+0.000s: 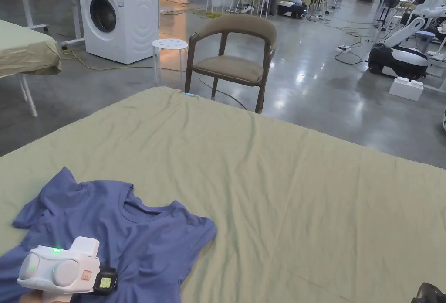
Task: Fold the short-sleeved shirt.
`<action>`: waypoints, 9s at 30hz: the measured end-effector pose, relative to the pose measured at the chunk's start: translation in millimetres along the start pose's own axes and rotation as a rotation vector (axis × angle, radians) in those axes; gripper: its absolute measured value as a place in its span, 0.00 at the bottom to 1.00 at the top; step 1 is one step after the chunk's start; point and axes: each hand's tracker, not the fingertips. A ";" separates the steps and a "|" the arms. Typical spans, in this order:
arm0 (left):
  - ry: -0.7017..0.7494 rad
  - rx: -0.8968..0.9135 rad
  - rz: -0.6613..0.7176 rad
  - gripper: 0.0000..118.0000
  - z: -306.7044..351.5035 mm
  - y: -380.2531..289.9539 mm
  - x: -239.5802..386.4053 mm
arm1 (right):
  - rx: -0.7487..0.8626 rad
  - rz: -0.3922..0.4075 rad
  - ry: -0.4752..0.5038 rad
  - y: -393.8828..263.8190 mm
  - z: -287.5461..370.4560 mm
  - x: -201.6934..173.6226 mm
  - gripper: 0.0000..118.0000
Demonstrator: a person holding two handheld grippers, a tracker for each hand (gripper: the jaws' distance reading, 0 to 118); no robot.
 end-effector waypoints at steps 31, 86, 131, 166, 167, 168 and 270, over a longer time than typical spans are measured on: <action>-0.083 0.647 -0.005 0.00 157.7 57.3 17.9 | 0.035 -0.049 0.005 6.0 9.6 12.6 0.02; -0.376 0.830 -0.189 0.40 220.4 38.1 323.3 | 0.186 0.011 -0.093 32.6 57.0 107.2 0.02; -0.201 -0.014 -0.236 0.01 40.1 -13.9 263.5 | -0.280 -0.059 -0.107 -24.7 -51.4 187.5 0.64; -0.336 0.472 -0.144 0.00 229.1 95.1 213.3 | -0.207 -0.041 -0.021 111.0 -11.2 207.6 0.00; -0.333 0.481 -0.140 0.00 237.6 102.5 211.1 | -0.197 -0.030 -0.021 120.6 -5.5 205.8 0.00; -0.337 0.494 -0.135 0.00 246.2 110.6 208.0 | -0.180 -0.025 -0.022 130.5 0.4 204.3 0.00; -0.187 0.121 -0.166 0.36 106.9 -58.3 176.4 | -0.452 0.130 -0.131 -89.6 75.8 159.6 0.63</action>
